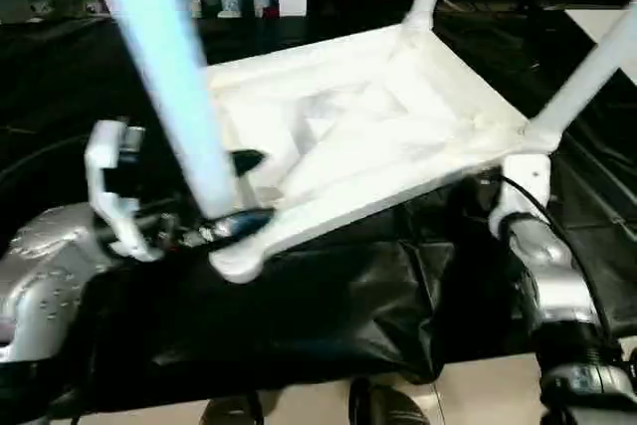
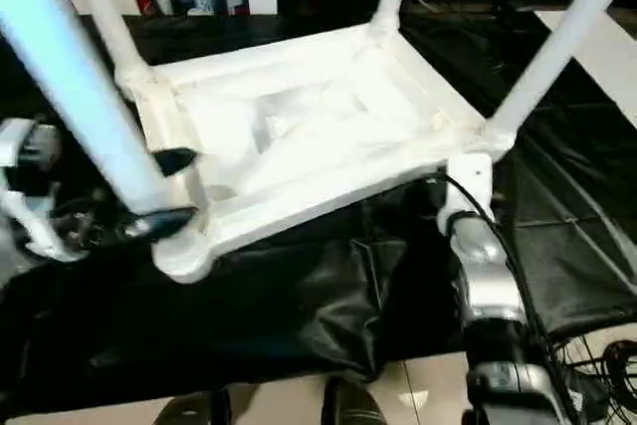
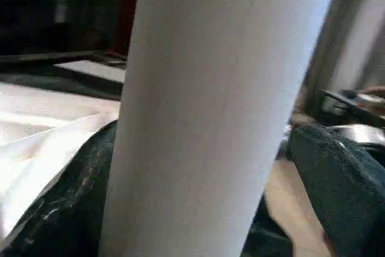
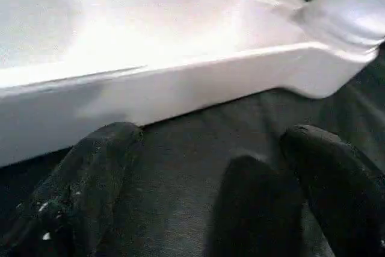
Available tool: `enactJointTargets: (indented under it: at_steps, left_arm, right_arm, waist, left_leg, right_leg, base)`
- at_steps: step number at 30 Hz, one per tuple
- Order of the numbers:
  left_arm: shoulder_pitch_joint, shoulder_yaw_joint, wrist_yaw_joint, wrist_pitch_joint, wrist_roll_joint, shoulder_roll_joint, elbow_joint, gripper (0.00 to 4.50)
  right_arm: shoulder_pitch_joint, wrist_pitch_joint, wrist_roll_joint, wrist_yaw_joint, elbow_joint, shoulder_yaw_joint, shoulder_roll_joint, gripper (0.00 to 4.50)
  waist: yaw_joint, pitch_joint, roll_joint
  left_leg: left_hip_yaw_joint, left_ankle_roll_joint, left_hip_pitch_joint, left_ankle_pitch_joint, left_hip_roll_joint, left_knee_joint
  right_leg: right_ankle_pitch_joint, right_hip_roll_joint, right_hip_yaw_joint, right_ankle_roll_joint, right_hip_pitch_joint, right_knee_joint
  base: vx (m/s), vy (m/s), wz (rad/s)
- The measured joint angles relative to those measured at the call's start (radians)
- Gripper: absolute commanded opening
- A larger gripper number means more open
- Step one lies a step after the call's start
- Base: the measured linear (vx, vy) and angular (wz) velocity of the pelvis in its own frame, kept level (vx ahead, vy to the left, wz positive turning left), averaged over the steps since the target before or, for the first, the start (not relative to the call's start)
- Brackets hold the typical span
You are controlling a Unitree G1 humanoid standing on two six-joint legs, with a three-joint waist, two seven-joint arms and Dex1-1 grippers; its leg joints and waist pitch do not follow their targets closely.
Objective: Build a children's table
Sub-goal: Rotate table base
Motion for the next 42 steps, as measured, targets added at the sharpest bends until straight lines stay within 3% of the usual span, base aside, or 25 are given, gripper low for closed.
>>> enactJointTargets:
  at_steps: [10, 16, 21, 25, 42]
  left_arm:
    - [-0.093, -0.148, 0.009, 0.013, 0.003, -0.115, -0.058, 4.49]
    - [-0.132, -0.219, 0.025, 0.012, 0.021, -0.175, -0.057, 4.49]
    - [-0.164, -0.249, 0.035, -0.016, 0.069, -0.212, -0.025, 4.49]
    - [-0.184, -0.265, 0.055, -0.044, 0.115, -0.238, 0.013, 4.49]
    - [-0.207, -0.304, 0.071, -0.119, 0.185, -0.300, 0.077, 4.49]
  right_arm:
    - [-0.040, -0.002, 0.001, 0.098, 0.038, 0.040, 0.023, 4.49]
    - [-0.057, -0.026, 0.004, 0.193, 0.063, 0.086, 0.055, 4.49]
    - [-0.058, -0.035, 0.007, 0.245, 0.063, 0.111, 0.068, 4.49]
    - [-0.058, -0.039, 0.028, 0.317, 0.062, 0.143, 0.102, 4.49]
    - [-0.055, -0.080, 0.033, 0.528, 0.054, 0.246, 0.134, 4.49]
  waist:
    - [-0.006, 0.001, -0.005]
    - [-0.032, 0.000, -0.008]
    - [-0.036, -0.001, -0.009]
    - [-0.052, -0.002, -0.011]
    - [-0.047, -0.002, -0.012]
  left_leg:
    - [0.001, 0.000, 0.001, 0.000, 0.000, 0.009]
    - [0.000, 0.000, 0.002, 0.000, 0.000, 0.010]
    - [-0.002, 0.000, 0.003, 0.000, 0.001, 0.010]
    - [-0.003, 0.000, 0.005, 0.000, 0.001, 0.011]
    - [-0.004, 0.000, 0.005, 0.000, 0.001, 0.012]
  right_leg:
    - [0.000, 0.002, 0.006, 0.005, -0.002, 0.007]
    - [0.003, 0.003, 0.006, 0.003, -0.002, 0.007]
    - [0.003, 0.005, 0.006, 0.003, -0.002, 0.008]
    - [0.005, 0.006, 0.006, 0.000, -0.002, 0.008]
    - [0.010, 0.006, 0.006, -0.008, -0.002, 0.007]
  base:
    - [0.000, 0.000, 0.00]
    - [0.000, 0.000, 0.00]
    - [0.000, 0.000, 0.00]
    - [0.000, 0.000, 0.00]
    - [0.000, 0.000, 0.00]
